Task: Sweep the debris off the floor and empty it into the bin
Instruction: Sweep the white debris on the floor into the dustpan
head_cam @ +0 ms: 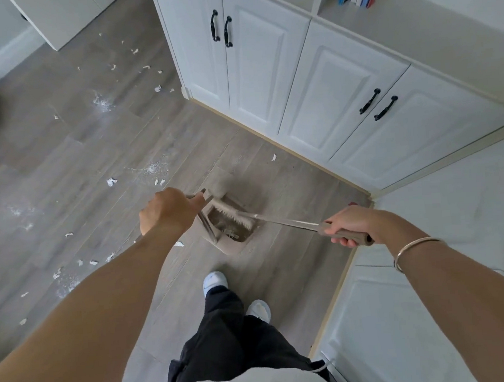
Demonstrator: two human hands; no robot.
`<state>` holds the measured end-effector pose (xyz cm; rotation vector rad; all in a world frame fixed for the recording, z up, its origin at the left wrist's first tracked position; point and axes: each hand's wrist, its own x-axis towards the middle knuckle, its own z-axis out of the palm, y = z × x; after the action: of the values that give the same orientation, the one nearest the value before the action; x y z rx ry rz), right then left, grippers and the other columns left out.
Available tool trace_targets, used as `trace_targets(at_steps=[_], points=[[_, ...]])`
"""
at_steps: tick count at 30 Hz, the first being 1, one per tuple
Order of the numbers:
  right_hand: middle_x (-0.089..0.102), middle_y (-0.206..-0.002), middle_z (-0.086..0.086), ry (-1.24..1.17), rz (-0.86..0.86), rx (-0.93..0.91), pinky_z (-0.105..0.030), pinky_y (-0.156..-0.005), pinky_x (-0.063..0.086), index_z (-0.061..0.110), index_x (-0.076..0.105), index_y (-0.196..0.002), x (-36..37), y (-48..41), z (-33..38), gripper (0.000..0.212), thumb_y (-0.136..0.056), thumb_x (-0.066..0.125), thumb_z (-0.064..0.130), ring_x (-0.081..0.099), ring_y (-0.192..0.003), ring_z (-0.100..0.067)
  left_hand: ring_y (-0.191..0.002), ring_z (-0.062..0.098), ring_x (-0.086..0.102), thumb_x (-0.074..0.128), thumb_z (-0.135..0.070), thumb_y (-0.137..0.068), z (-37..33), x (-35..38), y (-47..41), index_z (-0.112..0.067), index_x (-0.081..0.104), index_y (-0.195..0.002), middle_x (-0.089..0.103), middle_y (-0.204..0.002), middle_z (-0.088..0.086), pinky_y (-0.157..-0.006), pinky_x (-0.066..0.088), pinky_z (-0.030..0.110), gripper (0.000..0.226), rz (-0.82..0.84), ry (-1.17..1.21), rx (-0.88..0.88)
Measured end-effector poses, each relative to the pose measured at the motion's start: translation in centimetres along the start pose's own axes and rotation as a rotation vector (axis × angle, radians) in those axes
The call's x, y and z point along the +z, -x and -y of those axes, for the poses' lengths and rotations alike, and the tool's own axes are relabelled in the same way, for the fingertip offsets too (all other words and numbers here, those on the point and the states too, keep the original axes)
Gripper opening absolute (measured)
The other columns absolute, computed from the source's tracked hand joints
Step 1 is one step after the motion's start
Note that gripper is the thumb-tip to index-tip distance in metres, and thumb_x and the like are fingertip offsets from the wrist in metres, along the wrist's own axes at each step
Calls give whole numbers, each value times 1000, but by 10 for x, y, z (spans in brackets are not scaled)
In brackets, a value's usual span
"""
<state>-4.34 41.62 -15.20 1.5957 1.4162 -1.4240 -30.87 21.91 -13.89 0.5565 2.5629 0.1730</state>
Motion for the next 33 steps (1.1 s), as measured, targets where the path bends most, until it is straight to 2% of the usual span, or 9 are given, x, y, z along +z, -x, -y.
trace_targets(at_steps=[4, 8, 12, 15, 19, 22, 28, 31, 33], points=[[61, -79, -15, -30, -73, -43, -18, -38, 42, 3, 63, -117, 4, 1, 20, 25, -93, 59, 6, 53, -53, -15, -74, 29, 64, 50, -60, -87, 0, -15, -23, -21, 55, -58, 65, -73, 5, -70, 49, 33, 49, -4, -21, 42], [62, -80, -19, -67, -194, -17, -28, -55, 41, -2, 64, -115, 1, -14, 37, 28, -89, 61, 8, 56, -63, -22, -65, 25, 60, 51, -61, -86, -5, -25, -45, -15, 65, -71, 61, -68, 3, -63, 46, 31, 51, 34, -48, 68], [55, -69, -16, -167, -292, 1, -22, -41, 38, 1, 62, -106, 0, -28, 61, 18, -89, 59, 2, 51, -51, -21, -59, 21, 58, 54, -58, -86, -11, -36, -68, -12, 58, -63, 61, -65, 3, -60, 46, 30, 51, 38, -55, 102], [55, -78, -17, -252, -333, 18, -14, -30, 36, 7, 55, -104, -5, -37, 70, 16, -91, 56, -2, 52, -52, -20, -56, 18, 54, 54, -56, -87, -23, -43, -83, -12, 58, -64, 60, -65, 4, -58, 43, 30, 50, 40, -67, 108], [59, -72, -14, -211, -387, 41, -21, -39, 41, 9, 56, -93, -21, -52, 77, 6, -91, 56, 4, 55, -49, -18, -55, 17, 54, 52, -62, -87, -45, -40, -99, -15, 63, -68, 61, -64, 2, -58, 40, 30, 52, 48, -60, 97], [58, -66, -11, -146, -391, 46, -21, -40, 38, 14, 53, -82, -42, -70, 85, 13, -92, 56, 6, 53, -40, -16, -54, 18, 55, 52, -62, -87, -61, -34, -112, -14, 63, -66, 60, -60, 1, -56, 40, 28, 54, 58, -48, 66], [55, -73, -11, -148, -325, 70, -14, -37, 38, 8, 57, -106, -73, -111, 104, 15, -93, 50, 10, 57, -52, -18, -53, 19, 54, 54, -56, -87, -89, -25, -126, -16, 56, -56, 56, -57, 1, -56, 41, 27, 51, 51, -40, -2], [57, -85, -13, -183, -286, 76, -21, -48, 45, 11, 54, -113, -77, -125, 110, 19, -94, 49, 13, 59, -59, -20, -53, 20, 55, 56, -54, -87, -94, -29, -132, -19, 54, -53, 57, -57, 1, -55, 42, 27, 49, 40, -23, -20], [58, -80, -14, -151, -263, 67, -23, -51, 46, 8, 57, -113, -82, -134, 114, 22, -93, 51, 14, 59, -57, -20, -53, 20, 56, 58, -54, -86, -95, -28, -134, -19, 56, -52, 57, -57, 2, -52, 41, 26, 49, 31, -21, -41]])
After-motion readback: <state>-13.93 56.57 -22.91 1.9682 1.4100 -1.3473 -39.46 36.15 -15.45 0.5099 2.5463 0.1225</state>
